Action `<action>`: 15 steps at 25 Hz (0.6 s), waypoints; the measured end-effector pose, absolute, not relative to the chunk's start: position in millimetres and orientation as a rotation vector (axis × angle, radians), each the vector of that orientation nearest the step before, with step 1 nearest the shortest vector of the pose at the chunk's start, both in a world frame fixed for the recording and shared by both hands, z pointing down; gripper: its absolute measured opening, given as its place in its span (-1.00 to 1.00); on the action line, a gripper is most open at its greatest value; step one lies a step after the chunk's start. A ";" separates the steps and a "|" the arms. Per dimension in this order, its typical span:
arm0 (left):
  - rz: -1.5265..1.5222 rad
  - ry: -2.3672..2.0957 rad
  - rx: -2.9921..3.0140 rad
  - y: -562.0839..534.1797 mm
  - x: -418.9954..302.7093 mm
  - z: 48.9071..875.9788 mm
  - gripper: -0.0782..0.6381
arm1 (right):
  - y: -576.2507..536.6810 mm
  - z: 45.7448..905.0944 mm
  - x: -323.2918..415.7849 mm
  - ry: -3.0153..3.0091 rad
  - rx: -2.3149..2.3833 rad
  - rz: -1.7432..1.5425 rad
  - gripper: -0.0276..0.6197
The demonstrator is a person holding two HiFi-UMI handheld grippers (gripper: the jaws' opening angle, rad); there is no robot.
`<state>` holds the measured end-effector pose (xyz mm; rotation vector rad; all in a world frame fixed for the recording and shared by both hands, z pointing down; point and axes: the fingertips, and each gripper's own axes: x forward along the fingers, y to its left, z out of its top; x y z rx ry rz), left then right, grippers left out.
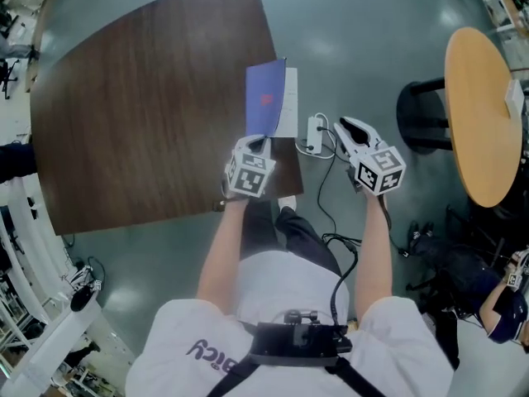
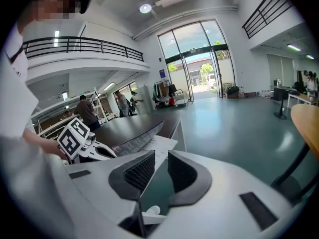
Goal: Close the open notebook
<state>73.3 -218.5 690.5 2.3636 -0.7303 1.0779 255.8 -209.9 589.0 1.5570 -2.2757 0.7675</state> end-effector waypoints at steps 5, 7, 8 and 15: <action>1.199 -0.629 2.233 -213.0 82.3 709.9 -0.76 | -189.3 594.6 272.3 -2.222 1.610 0.806 -0.67; 1.243 -0.618 2.239 -217.9 87.5 712.0 -0.76 | -181.6 596.1 277.7 -2.212 1.638 0.833 -0.67; 1.266 -0.613 2.236 -217.8 88.8 714.6 -0.76 | -178.4 596.1 278.8 -2.211 1.646 0.840 -0.67; 1.365 -0.654 2.219 -213.6 83.9 725.8 -0.76 | -173.8 581.6 265.6 -2.254 1.647 0.809 -0.67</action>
